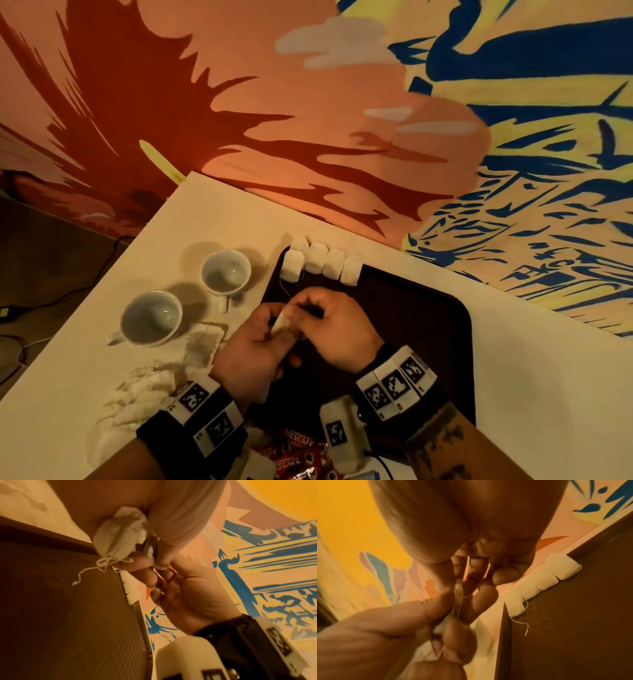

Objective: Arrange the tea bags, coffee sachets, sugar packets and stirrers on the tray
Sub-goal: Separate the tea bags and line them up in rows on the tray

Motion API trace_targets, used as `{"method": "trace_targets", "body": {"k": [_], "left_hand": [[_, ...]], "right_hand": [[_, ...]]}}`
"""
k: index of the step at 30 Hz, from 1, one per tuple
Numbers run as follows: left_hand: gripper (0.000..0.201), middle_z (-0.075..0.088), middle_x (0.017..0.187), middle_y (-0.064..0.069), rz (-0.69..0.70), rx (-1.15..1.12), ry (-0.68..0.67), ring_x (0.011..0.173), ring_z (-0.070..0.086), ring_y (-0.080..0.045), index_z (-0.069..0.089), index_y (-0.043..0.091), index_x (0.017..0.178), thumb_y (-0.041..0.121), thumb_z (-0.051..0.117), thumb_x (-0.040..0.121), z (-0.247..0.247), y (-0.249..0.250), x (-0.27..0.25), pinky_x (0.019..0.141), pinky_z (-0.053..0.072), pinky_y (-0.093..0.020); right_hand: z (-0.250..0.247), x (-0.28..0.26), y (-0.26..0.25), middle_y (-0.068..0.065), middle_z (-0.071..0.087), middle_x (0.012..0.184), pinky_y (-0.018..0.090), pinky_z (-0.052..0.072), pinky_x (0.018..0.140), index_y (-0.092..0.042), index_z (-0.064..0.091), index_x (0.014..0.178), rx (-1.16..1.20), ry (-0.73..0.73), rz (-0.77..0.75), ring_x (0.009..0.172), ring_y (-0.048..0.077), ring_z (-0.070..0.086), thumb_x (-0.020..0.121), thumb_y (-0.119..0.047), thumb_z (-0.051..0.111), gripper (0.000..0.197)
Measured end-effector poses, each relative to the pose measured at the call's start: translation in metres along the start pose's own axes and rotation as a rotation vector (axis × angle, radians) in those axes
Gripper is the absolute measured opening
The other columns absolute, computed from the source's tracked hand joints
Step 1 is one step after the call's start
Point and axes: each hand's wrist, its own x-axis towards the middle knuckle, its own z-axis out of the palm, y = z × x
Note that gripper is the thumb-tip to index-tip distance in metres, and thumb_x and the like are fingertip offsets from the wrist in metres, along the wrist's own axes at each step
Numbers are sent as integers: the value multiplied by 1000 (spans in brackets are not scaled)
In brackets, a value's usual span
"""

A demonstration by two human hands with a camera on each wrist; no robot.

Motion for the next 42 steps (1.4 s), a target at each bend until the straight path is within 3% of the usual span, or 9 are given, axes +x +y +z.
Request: {"method": "trace_targets", "body": {"k": [5, 9, 11, 14, 19, 24, 30, 42], "left_hand": [[14, 73, 78, -8, 55, -33, 40, 56, 53, -19, 64, 12, 94, 25, 59, 97, 11, 0, -6, 49, 40, -28], [13, 70, 77, -19, 59, -61, 46, 57, 50, -25, 69, 23, 85, 28, 62, 95, 16, -2, -6, 48, 38, -27], [12, 70, 83, -25, 55, -79, 52, 60, 50, -27, 71, 28, 82, 29, 64, 93, 17, -5, -6, 49, 37, -28], [9, 71, 87, -22, 32, -83, 72, 59, 54, -26, 72, 26, 87, 27, 65, 93, 17, -8, -4, 48, 39, -26], [11, 76, 90, -5, -72, -135, 167, 52, 55, -15, 67, 19, 103, 23, 59, 97, 8, -17, -1, 47, 39, -27], [14, 73, 80, -7, -133, -252, 219, 48, 50, -14, 63, 9, 106, 8, 52, 98, -5, -20, 0, 43, 36, -24], [15, 70, 78, -9, -160, -336, 207, 50, 49, -16, 63, 7, 108, 6, 50, 100, -16, -20, -1, 43, 36, -25], [15, 68, 77, -10, -190, -385, 221, 50, 48, -16, 64, 8, 105, 7, 51, 99, -33, -29, 9, 45, 36, -27]], "right_hand": [[-15, -10, 13, -5, 69, 82, 16, 50, 68, -19, 64, 93, 131, 125, 3, 70, 0, 65, 89, -21, 74, 11], [-20, -16, 21, -1, 71, 91, 19, 49, 69, -24, 64, 110, 197, 102, 25, 79, 3, 67, 87, -19, 76, 25], [-20, -17, 22, -3, 74, 88, 21, 51, 70, -24, 70, 100, 182, 112, 7, 78, 4, 69, 87, -17, 75, 16], [-19, -17, 24, -7, 75, 81, 26, 56, 70, -24, 72, 86, 162, 138, -12, 73, 6, 69, 86, -17, 76, 8], [-24, 9, 38, -9, 74, 76, 26, 57, 73, -30, 73, 80, 45, 167, 53, 67, 2, 66, 83, -22, 80, 11], [-37, 56, 50, -14, 69, 84, 21, 48, 75, -32, 72, 89, -245, 110, 126, 75, 2, 62, 90, -29, 72, 3], [-39, 101, 52, -8, 65, 93, 25, 43, 75, -32, 64, 87, -520, 27, 196, 88, 13, 61, 85, -34, 75, 10], [-36, 139, 57, -9, 67, 86, 25, 47, 71, -28, 65, 79, -569, 73, 246, 81, 11, 63, 82, -32, 79, 15]]}}
